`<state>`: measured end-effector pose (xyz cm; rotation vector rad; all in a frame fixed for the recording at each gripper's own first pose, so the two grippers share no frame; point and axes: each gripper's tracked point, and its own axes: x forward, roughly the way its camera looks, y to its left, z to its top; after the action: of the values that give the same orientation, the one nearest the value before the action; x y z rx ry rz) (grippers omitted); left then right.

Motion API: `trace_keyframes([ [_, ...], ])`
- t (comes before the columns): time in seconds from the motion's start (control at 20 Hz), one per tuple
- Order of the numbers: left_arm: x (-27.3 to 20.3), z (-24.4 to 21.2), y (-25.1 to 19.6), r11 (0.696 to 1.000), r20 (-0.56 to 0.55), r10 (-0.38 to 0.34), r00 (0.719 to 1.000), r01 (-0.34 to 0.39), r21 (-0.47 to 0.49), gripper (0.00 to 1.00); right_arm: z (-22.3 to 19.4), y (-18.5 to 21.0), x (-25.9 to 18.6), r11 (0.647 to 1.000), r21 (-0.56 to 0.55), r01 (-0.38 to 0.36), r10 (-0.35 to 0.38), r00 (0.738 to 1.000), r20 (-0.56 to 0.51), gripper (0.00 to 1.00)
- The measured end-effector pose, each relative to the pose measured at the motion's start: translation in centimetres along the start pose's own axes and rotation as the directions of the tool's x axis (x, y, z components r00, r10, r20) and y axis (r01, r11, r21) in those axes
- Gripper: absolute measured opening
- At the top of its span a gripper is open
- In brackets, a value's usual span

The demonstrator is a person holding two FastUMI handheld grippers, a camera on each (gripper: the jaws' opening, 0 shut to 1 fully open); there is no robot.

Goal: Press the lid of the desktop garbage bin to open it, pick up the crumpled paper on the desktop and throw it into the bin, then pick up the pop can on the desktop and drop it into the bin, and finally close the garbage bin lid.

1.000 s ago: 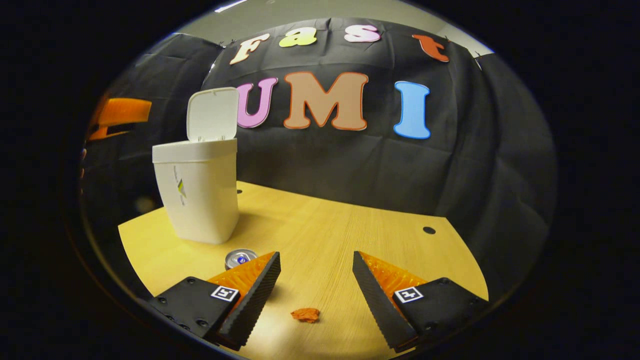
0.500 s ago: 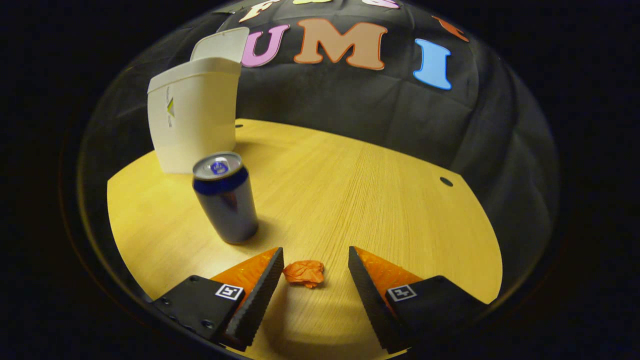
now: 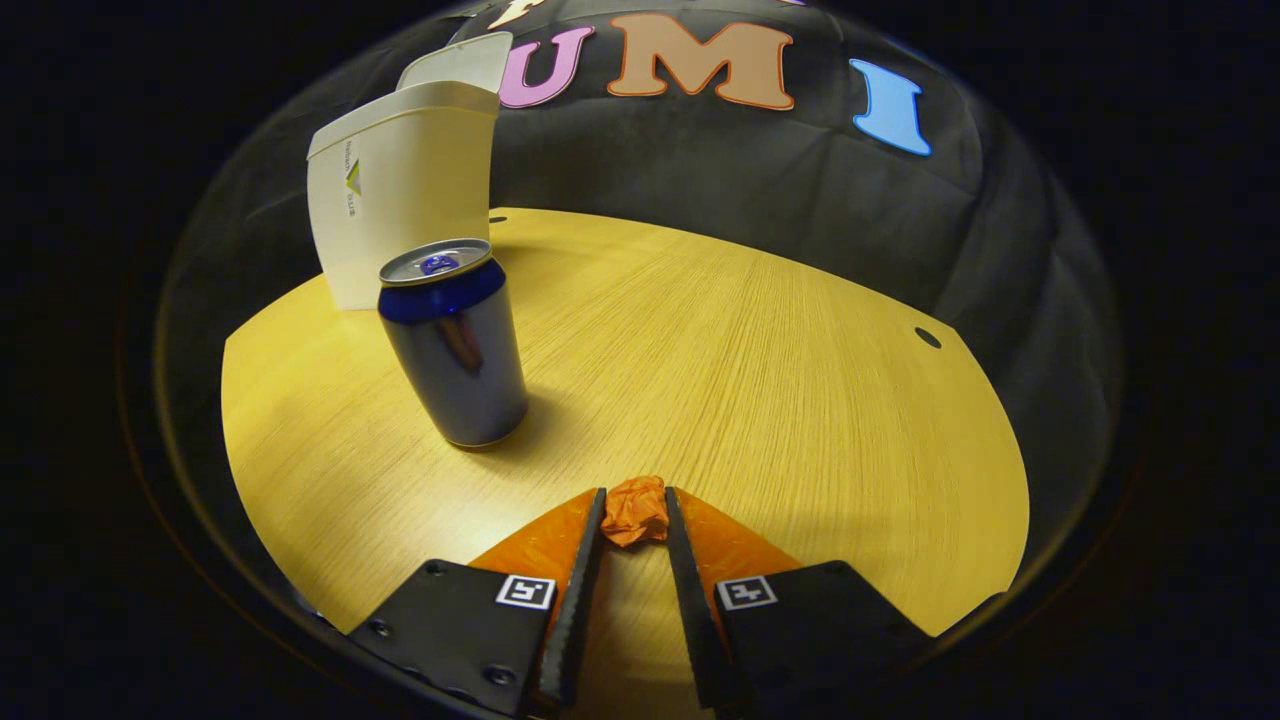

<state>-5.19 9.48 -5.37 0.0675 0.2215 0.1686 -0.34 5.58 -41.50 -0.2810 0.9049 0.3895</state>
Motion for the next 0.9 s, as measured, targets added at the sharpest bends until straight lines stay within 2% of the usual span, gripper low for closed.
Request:
trace_keyframes([
  [0.15,0.2,0.2,-0.1,1.0,0.008,-0.009,1.0,0.009,-0.005,0.92,4.0,-0.1,-2.4,0.999,0.032,-0.021,0.018,0.994,0.111,0.48],
  [0.25,0.4,0.1,-0.3,1.0,0.009,-0.019,1.0,0.019,-0.013,0.92,8.9,0.2,-5.1,0.996,0.066,-0.052,0.034,0.969,0.246,0.45],
  [0.4,0.6,0.2,-0.7,0.999,0.015,-0.037,0.999,0.037,-0.022,0.92,16.0,0.6,-8.9,0.994,0.065,-0.084,0.052,0.917,0.395,0.43],
  [0.6,0.9,0.6,-0.5,0.998,0.031,-0.052,0.998,0.053,-0.022,0.92,23.5,2.4,-13.1,0.992,0.017,-0.122,0.094,0.839,0.537,0.43],
  [0.7,0.9,0.7,0.2,0.999,0.036,-0.048,0.998,0.049,-0.022,0.92,26.4,3.4,-14.3,0.989,0.004,-0.145,0.116,0.806,0.58,0.41],
  [0.75,0.9,0.7,0.6,0.999,0.036,-0.044,0.998,0.045,-0.023,0.92,27.7,3.8,-14.8,0.988,0.0,-0.156,0.125,0.793,0.597,0.46],
  [0.9,1.0,0.3,2.0,0.999,0.032,-0.026,0.999,0.027,-0.03,0.92,31.3,5.4,-15.8,0.983,-0.021,-0.183,0.154,0.75,0.643,0.43],
])
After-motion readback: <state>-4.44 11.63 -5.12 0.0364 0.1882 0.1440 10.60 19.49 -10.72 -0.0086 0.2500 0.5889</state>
